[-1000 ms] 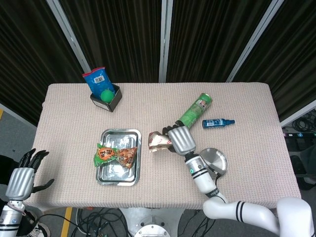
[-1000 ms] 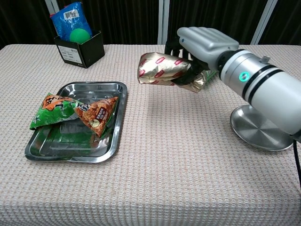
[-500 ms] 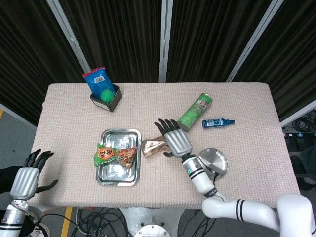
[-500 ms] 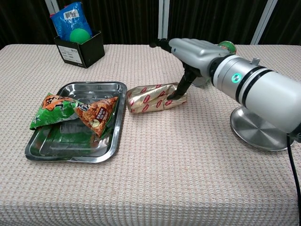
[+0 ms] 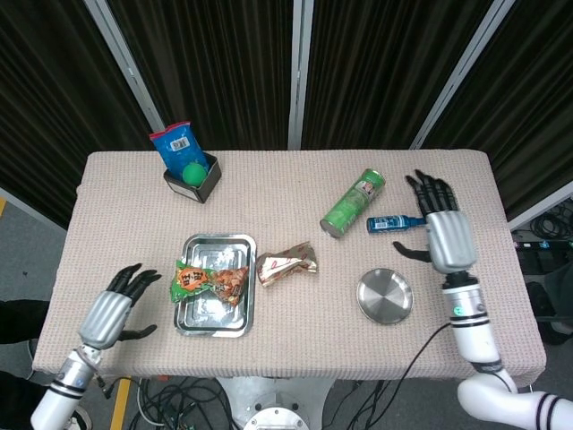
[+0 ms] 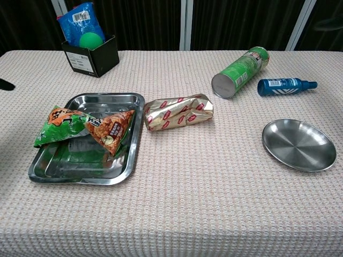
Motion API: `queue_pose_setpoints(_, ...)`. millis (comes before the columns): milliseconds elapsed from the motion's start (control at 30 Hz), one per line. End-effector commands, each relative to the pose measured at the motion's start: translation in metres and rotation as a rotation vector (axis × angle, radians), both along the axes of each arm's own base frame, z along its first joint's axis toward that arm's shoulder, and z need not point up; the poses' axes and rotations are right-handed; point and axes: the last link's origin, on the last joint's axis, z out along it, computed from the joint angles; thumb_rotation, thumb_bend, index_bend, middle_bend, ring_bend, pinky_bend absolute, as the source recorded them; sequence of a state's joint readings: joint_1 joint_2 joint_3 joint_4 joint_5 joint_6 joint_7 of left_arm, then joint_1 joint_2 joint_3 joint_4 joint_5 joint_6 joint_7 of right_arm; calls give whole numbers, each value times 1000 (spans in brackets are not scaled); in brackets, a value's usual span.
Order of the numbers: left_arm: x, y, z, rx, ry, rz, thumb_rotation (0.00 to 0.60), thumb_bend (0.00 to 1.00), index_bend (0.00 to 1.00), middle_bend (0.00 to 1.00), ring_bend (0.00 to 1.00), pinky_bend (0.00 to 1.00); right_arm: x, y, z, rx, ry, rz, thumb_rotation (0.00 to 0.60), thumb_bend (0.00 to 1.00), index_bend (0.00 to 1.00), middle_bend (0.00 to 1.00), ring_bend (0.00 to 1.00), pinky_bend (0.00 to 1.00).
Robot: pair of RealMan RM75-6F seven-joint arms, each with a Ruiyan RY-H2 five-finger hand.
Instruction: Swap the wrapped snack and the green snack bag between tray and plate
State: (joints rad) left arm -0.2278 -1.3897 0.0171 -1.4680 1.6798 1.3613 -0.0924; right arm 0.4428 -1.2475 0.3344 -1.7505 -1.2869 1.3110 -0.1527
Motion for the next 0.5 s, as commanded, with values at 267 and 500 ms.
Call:
queue_pose_setpoints(267, 49, 45, -47, -105, 48, -111, 600, 122, 155, 126, 0, 81, -69, 54, 71, -151, -42, -65, 600, 0, 0, 0, 0, 0)
queue_pose_setpoints(500, 65, 68, -68, -130, 78, -121, 600, 124, 155, 125, 0, 82, -89, 73, 67, -175, -20, -74, 600, 0, 0, 0, 0, 0)
